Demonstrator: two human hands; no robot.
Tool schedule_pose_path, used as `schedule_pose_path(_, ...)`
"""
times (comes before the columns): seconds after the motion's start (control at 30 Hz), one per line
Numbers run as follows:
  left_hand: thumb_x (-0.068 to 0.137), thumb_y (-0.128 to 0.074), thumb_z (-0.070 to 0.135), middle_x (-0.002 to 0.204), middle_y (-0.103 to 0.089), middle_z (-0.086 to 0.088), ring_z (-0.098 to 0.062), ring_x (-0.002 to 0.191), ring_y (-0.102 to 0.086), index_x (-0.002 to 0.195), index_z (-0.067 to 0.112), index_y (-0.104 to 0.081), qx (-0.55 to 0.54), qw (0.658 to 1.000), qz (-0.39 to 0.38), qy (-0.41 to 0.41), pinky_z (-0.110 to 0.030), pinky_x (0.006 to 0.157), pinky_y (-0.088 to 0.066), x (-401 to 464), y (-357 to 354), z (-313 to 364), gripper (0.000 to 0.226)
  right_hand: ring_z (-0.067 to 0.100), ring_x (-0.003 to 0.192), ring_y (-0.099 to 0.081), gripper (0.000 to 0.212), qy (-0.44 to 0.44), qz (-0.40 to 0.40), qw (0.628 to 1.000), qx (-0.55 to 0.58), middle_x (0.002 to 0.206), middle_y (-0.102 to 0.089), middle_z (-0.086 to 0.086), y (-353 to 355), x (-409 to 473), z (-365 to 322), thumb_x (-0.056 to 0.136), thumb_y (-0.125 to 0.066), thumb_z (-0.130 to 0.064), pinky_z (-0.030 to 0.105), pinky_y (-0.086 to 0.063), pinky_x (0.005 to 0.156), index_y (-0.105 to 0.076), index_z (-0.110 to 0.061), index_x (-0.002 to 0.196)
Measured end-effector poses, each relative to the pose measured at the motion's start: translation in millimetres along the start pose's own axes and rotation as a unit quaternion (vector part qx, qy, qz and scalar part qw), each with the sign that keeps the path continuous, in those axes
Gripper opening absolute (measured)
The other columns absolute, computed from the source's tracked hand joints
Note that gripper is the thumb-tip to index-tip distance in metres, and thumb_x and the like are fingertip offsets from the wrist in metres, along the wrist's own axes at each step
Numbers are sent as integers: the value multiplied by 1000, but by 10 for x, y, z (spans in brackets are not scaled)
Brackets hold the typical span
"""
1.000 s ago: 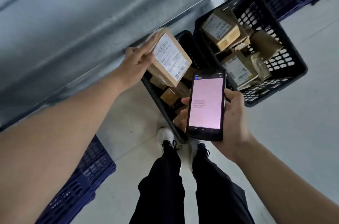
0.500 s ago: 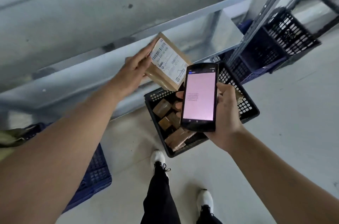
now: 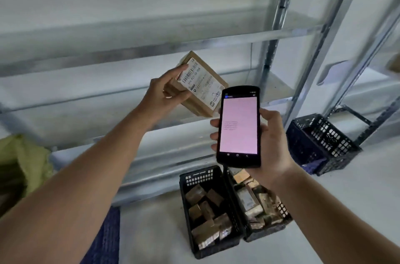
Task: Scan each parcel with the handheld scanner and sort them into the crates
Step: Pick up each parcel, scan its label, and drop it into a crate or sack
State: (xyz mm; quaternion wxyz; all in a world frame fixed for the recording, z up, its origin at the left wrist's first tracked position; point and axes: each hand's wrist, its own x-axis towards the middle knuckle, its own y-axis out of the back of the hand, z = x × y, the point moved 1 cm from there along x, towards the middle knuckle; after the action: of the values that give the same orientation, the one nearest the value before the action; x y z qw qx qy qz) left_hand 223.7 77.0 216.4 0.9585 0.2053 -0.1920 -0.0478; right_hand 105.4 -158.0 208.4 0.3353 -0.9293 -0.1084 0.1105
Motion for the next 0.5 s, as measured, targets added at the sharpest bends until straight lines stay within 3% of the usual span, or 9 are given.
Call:
schedule_pose_path(0.07, 93, -79, 6, 131, -67, 7, 7, 109, -67, 152, 24, -56, 28, 998, 10, -48, -27, 99, -58, 86, 120, 302, 65, 36, 90, -70, 67, 5, -23, 1000, -8, 120, -71, 28, -211, -87, -185, 104, -28, -49, 48, -61, 83, -66, -8, 139)
schedule_pose_path(0.23, 94, -76, -1, 122, -59, 21, 15, 108, -63, 149, 30, -52, 44, 990, 9, -136, -8, 93, -49, 344, 462, 904, 68, 37, 90, -70, 66, 18, -74, 997, -12, 120, -71, 28, -716, -175, -532, 103, -30, -48, 47, -61, 79, -65, -6, 141)
schedule_pose_path(0.4, 90, -83, 10, 135, -51, -7, -18, 135, -53, 149, 50, -54, 78, 982, 19, -171, -36, 118, -45, 612, 873, 1032, 77, 39, 91, -70, 69, 10, -123, 992, 20, 120, -70, 27, -1070, -159, -697, 101, -33, -50, 46, -61, 78, -62, -4, 144)
schedule_pose_path(0.5, 90, -82, 6, 141, -45, -12, -18, 136, -50, 152, 42, -54, 79, 981, -2, -176, -26, 114, -46, 706, 1001, 1056, 78, 39, 89, -71, 70, 0, -135, 991, 19, 120, -71, 26, -1209, -171, -737, 101, -34, -50, 45, -62, 76, -65, -2, 141)
